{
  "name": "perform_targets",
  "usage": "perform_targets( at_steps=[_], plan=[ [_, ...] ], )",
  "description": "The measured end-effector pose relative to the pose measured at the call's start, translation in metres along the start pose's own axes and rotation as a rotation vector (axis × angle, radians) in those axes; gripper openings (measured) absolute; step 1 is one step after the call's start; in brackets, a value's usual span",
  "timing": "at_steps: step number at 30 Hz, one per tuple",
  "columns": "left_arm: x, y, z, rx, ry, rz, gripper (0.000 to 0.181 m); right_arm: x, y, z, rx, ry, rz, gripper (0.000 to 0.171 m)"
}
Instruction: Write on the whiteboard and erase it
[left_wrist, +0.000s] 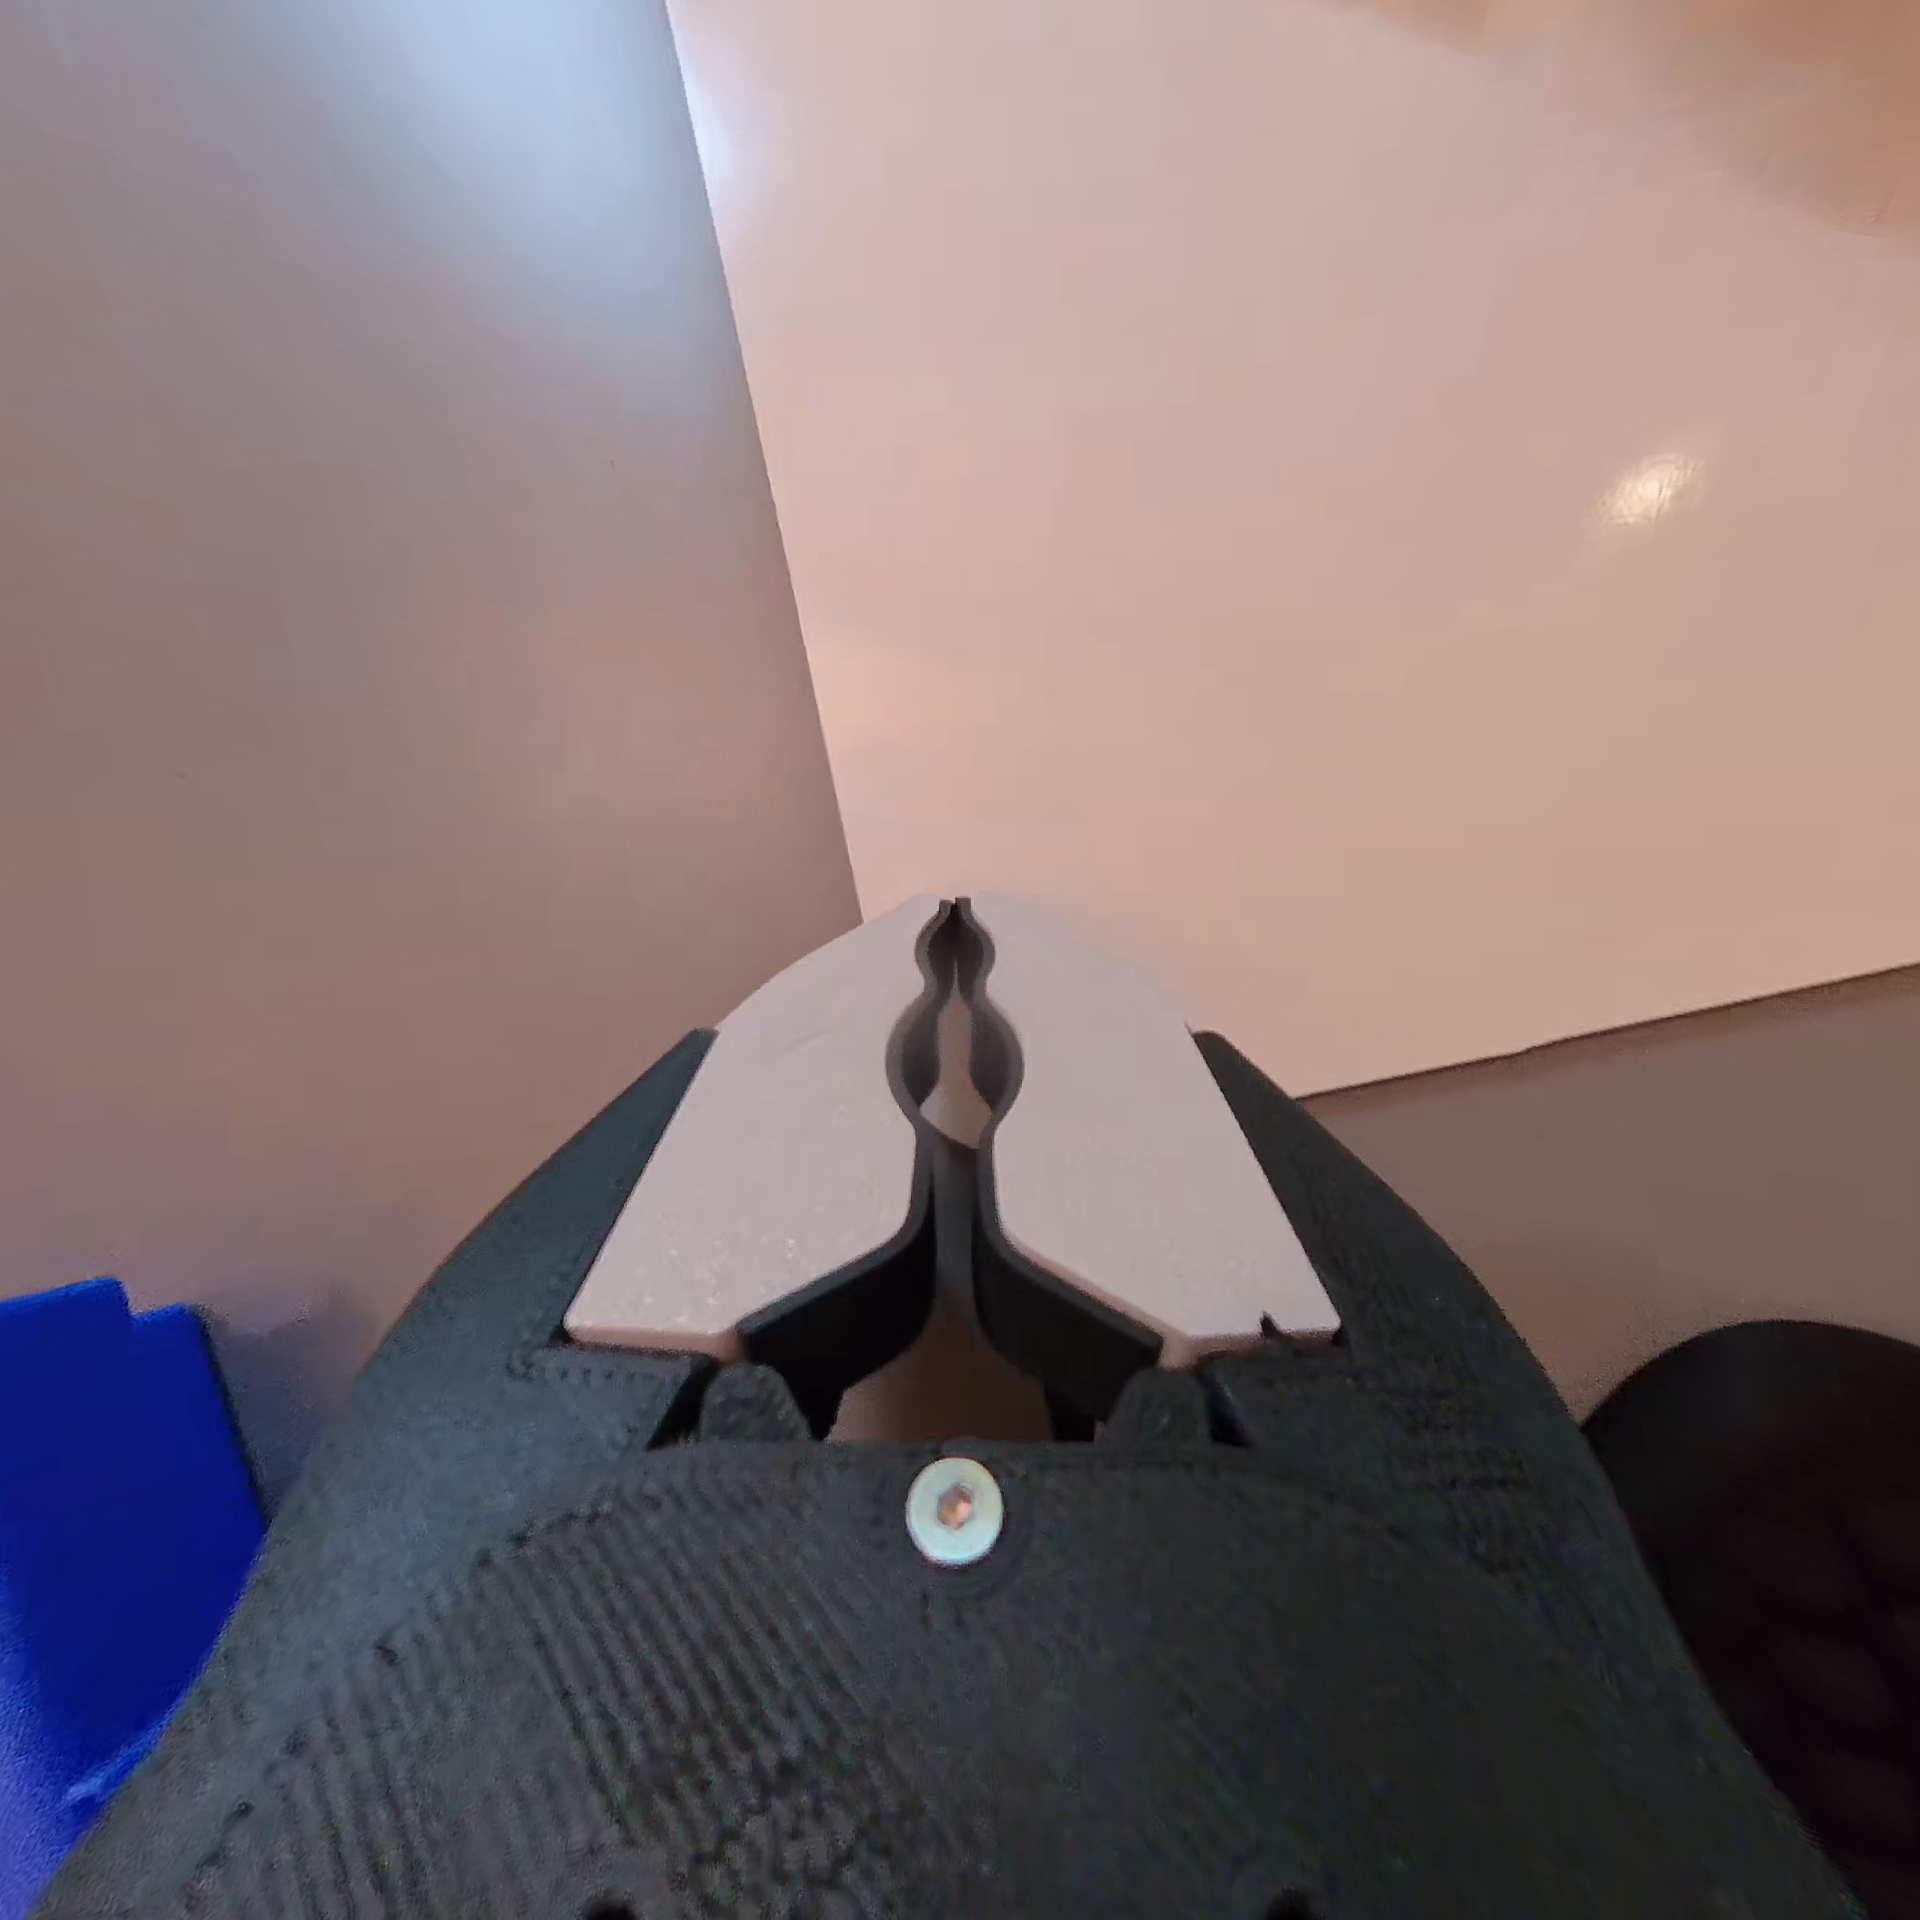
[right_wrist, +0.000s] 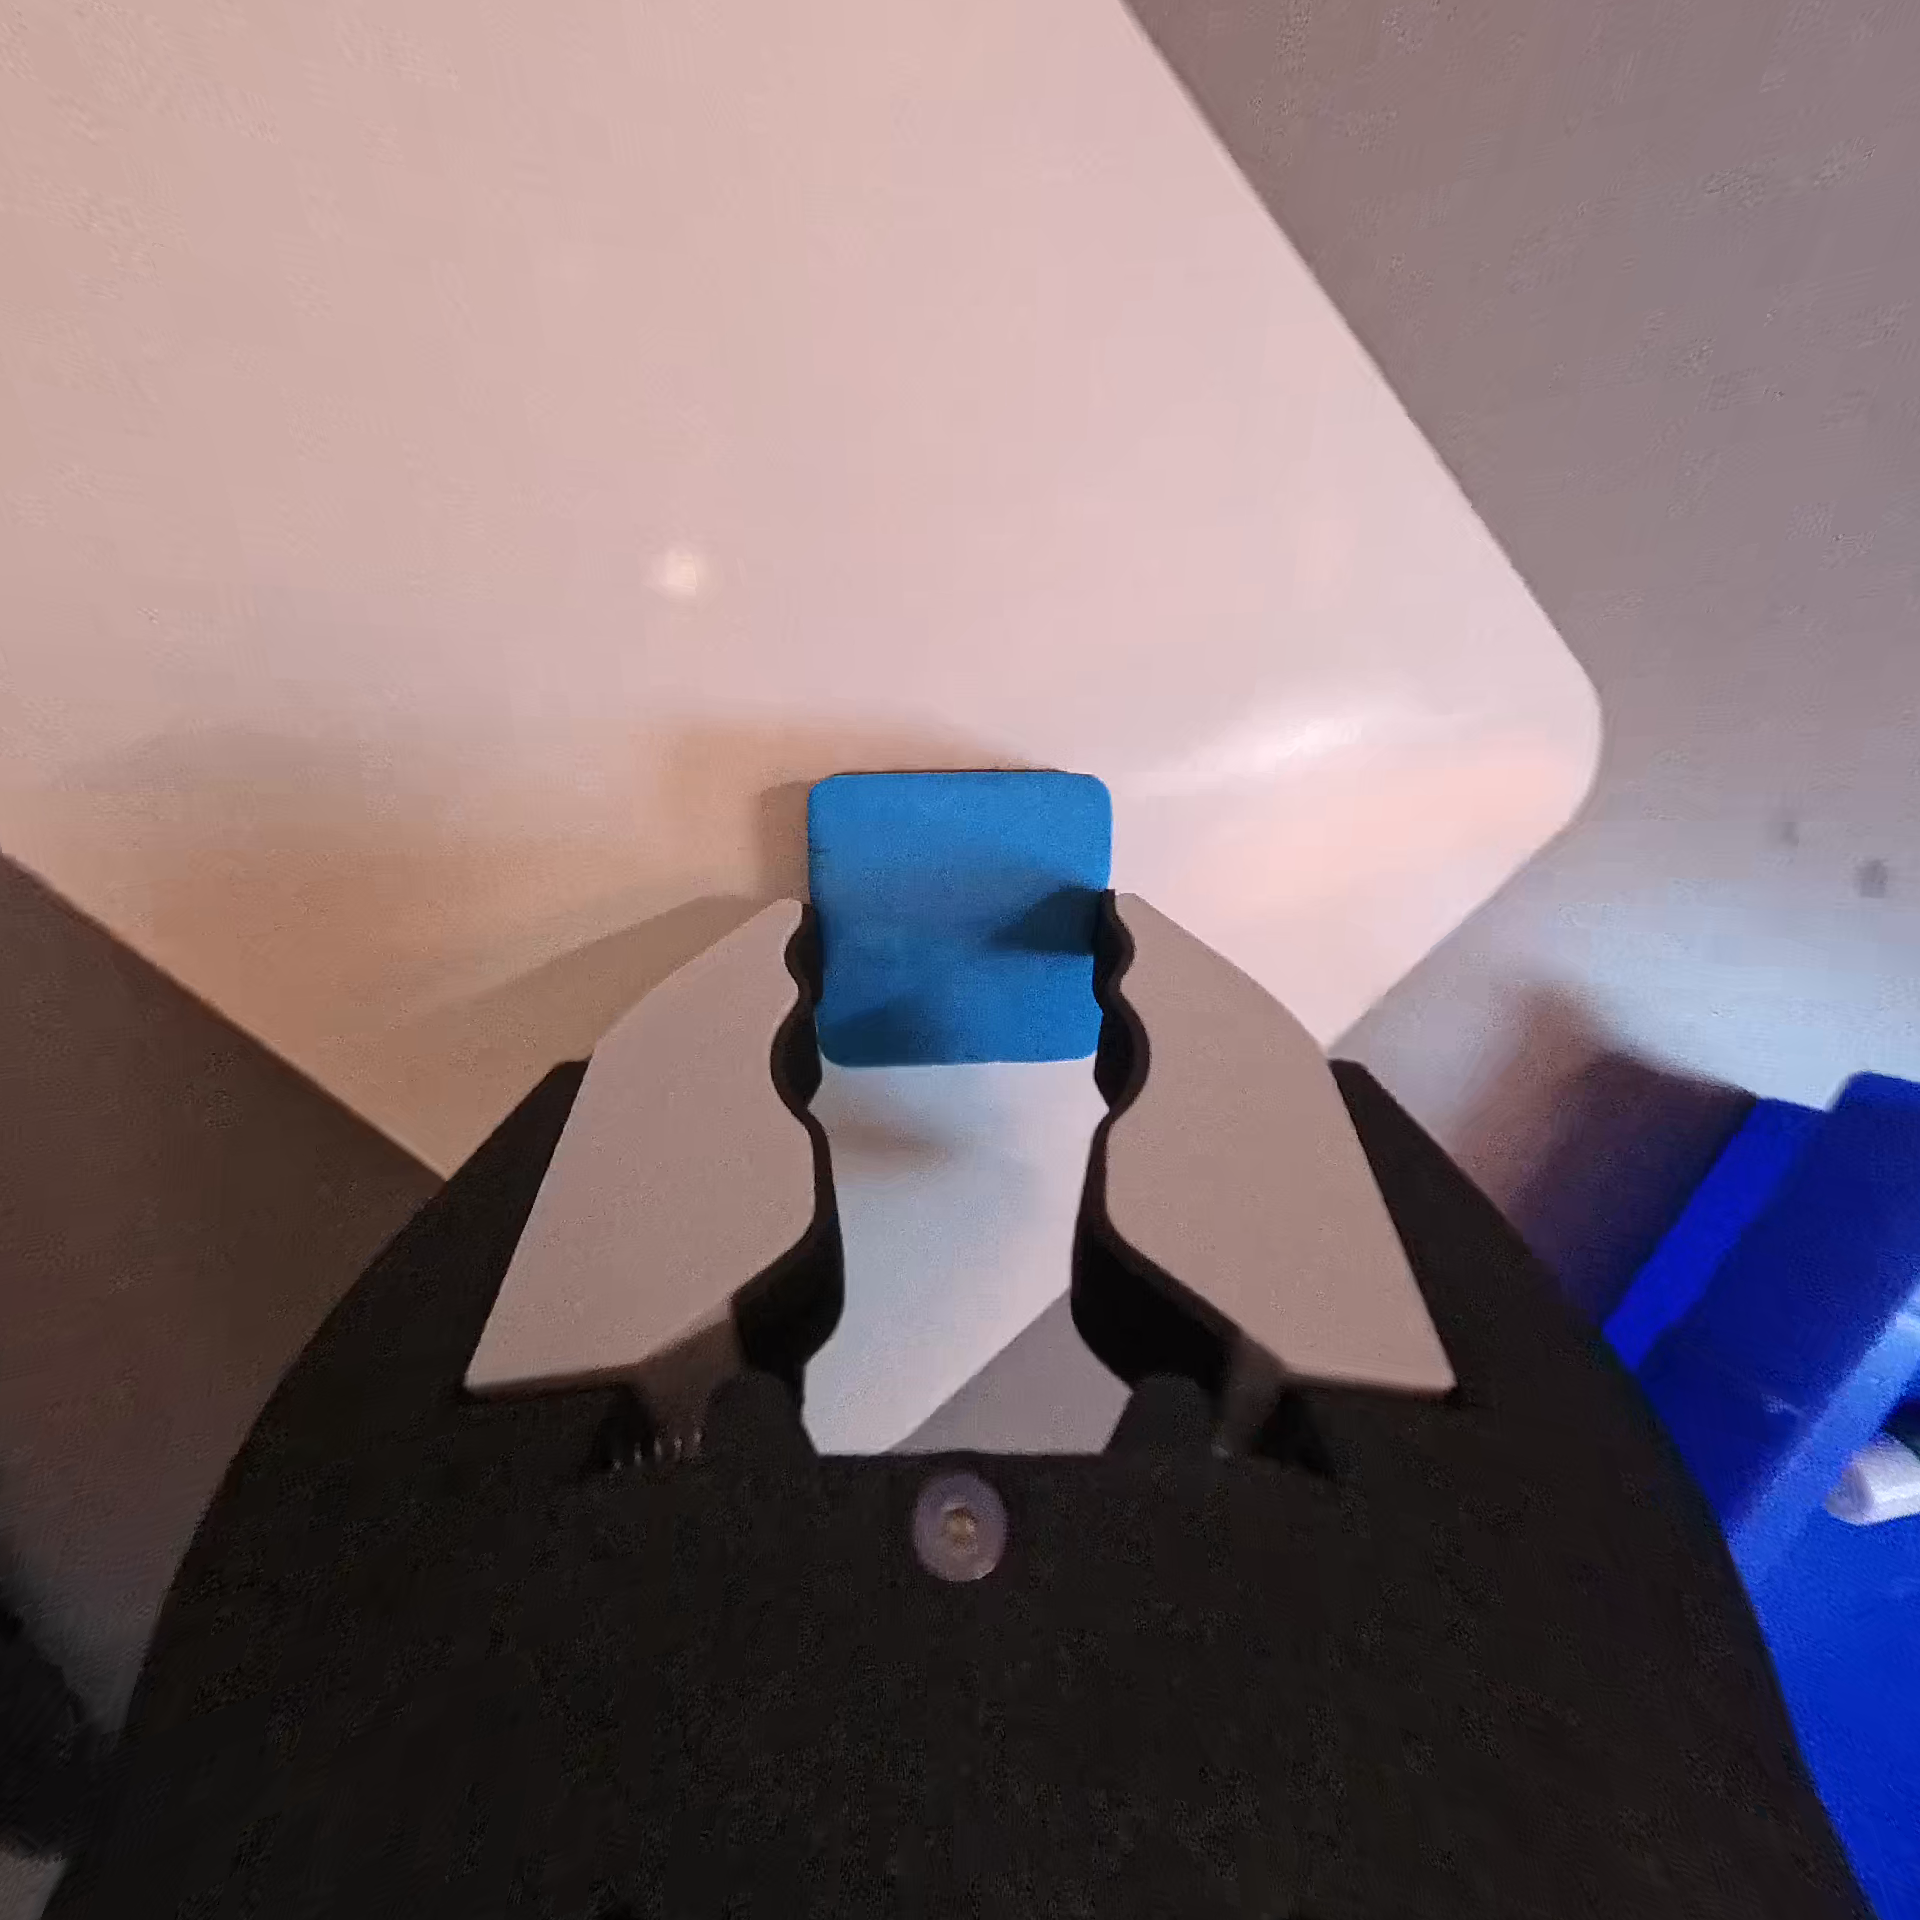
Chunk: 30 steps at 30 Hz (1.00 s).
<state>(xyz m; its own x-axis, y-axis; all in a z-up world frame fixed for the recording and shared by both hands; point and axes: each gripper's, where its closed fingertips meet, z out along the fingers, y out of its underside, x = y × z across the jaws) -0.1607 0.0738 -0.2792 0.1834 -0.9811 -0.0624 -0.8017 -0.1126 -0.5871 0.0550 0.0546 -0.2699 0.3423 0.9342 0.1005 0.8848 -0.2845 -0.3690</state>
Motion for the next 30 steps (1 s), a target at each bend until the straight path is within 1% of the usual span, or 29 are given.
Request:
perform_targets(
  at_steps=[3,6,7,8,10,12,16,17,18,21,22,25,28,30],
  plan=[
    [0.001,-0.003,0.003,0.007,0.007,-0.016,0.000,-0.058,-0.015,0.000,-0.012,-0.118,-0.145,0.051],
    [0.002,-0.004,0.003,0.008,-0.002,-0.014,0.000,-0.128,-0.040,0.002,0.016,-0.212,-0.335,0.051],
    [0.003,-0.004,0.003,0.006,-0.005,-0.014,0.000,-0.145,-0.045,0.002,0.029,-0.219,-0.383,0.051],
    [0.003,-0.004,0.003,0.006,-0.007,-0.016,0.000,-0.150,-0.045,0.002,0.026,-0.197,-0.414,0.051],
    [0.003,-0.004,0.003,0.012,-0.007,-0.022,0.000,-0.142,-0.027,-0.004,-0.004,-0.195,-0.373,0.051],
    [0.003,-0.004,0.003,0.021,-0.010,-0.023,0.000,-0.104,0.005,-0.013,-0.029,-0.132,-0.218,0.051],
    [0.004,-0.004,0.003,0.014,-0.019,-0.009,0.000,-0.022,0.087,-0.036,-0.089,0.008,0.115,0.051],
    [0.003,-0.004,0.003,0.014,-0.022,-0.007,0.000,-0.010,0.101,-0.041,-0.099,0.034,0.160,0.051],
    [0.003,-0.005,0.003,0.017,-0.026,-0.006,0.000,-0.006,0.106,-0.044,-0.084,0.043,0.174,0.051],
    [-0.002,-0.007,0.005,0.028,-0.058,-0.002,0.000,-0.017,0.087,-0.049,0.066,-0.001,0.145,0.051],
    [-0.005,-0.007,0.005,0.030,-0.071,0.008,0.000,-0.021,0.082,-0.051,0.086,-0.005,0.112,0.051],
    [-0.010,-0.006,0.004,0.029,-0.128,0.077,0.000,-0.032,0.078,-0.048,0.064,0.019,-0.044,0.051],
    [0.003,-0.003,-0.001,0.073,-0.041,0.011,0.000,-0.054,0.067,-0.040,0.068,-0.012,-0.149,0.052],
    [0.008,0.002,-0.009,0.090,-0.020,0.004,0.000,-0.063,0.060,-0.037,0.074,-0.019,-0.204,0.052]
  ],
)
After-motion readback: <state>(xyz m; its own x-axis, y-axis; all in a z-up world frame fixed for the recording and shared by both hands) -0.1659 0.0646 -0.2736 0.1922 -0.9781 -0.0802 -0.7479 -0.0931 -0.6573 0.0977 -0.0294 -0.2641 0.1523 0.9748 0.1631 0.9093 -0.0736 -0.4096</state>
